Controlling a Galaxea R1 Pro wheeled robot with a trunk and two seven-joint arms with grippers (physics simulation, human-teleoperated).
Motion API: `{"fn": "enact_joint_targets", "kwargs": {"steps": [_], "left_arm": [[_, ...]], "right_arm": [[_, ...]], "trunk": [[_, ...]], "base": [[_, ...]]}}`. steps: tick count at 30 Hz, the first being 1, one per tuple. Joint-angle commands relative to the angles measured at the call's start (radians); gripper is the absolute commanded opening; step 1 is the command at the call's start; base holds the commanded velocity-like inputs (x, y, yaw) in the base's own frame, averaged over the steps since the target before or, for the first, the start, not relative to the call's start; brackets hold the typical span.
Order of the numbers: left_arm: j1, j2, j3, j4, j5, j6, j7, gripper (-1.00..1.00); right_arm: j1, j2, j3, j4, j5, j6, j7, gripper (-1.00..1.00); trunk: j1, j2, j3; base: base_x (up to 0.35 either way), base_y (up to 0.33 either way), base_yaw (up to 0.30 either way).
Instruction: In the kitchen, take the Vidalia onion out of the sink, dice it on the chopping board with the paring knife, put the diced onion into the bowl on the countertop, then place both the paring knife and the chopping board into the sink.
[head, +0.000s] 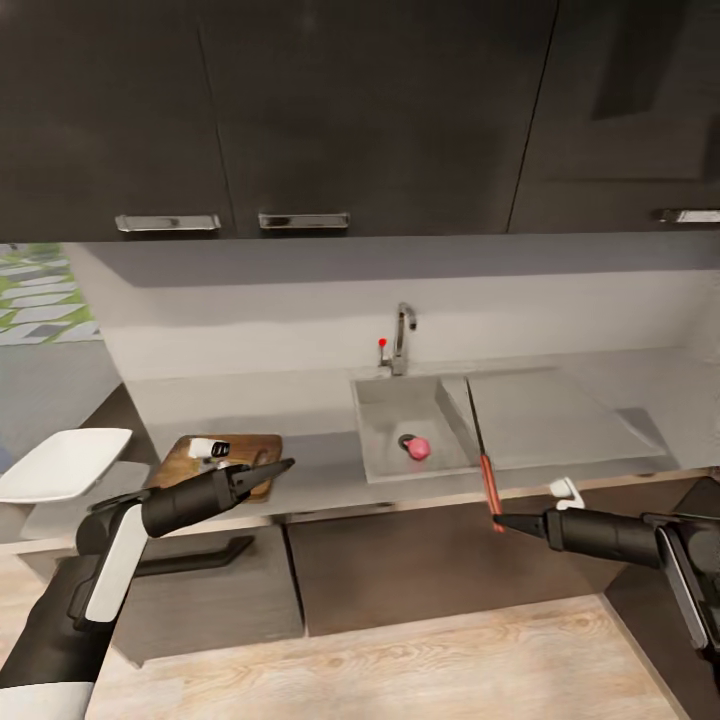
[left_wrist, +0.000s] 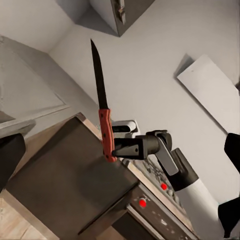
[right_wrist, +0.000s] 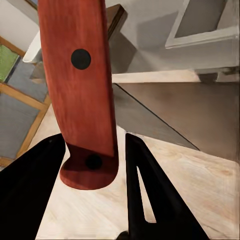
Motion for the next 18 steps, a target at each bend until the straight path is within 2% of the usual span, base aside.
{"fn": "enact_joint_targets", "kwargs": {"steps": [1,8,14,18], "left_arm": [[-0.001,0.0,0.001,0.0,0.003,0.007,0.002,1.0],[-0.001,-0.001,0.003,0.001,0.006,0.008,0.058,1.0],[-0.001,-0.001,0.003,0.001,0.005,0.036,0.096,1.0],[-0.001,0.0,0.005,0.001,0.006,0.059,0.145,1.0]], "right_arm": [[-0.001,-0.002,0.0,0.006,-0.002,0.01,0.003,-1.0],[-0.005,0.005,0.026,0.073,0.0,0.01,-0.024,-1.0],[-0.005,-0.005,0.041,0.064,0.001,0.01,-0.027,-1.0],[-0.004,-0.006,0.043,0.06,0.006,0.01,-0.027,-1.0]], "trunk": [[0.001,-0.002,-0.002],[0.001,-0.002,-0.002],[0.001,-0.002,-0.002],[0.001,-0.002,-0.002]], "base": [[0.005,-0.315,0.0],[0.139,-0.306,0.0],[0.221,-0.285,0.0],[0.229,-0.279,0.0]]}}
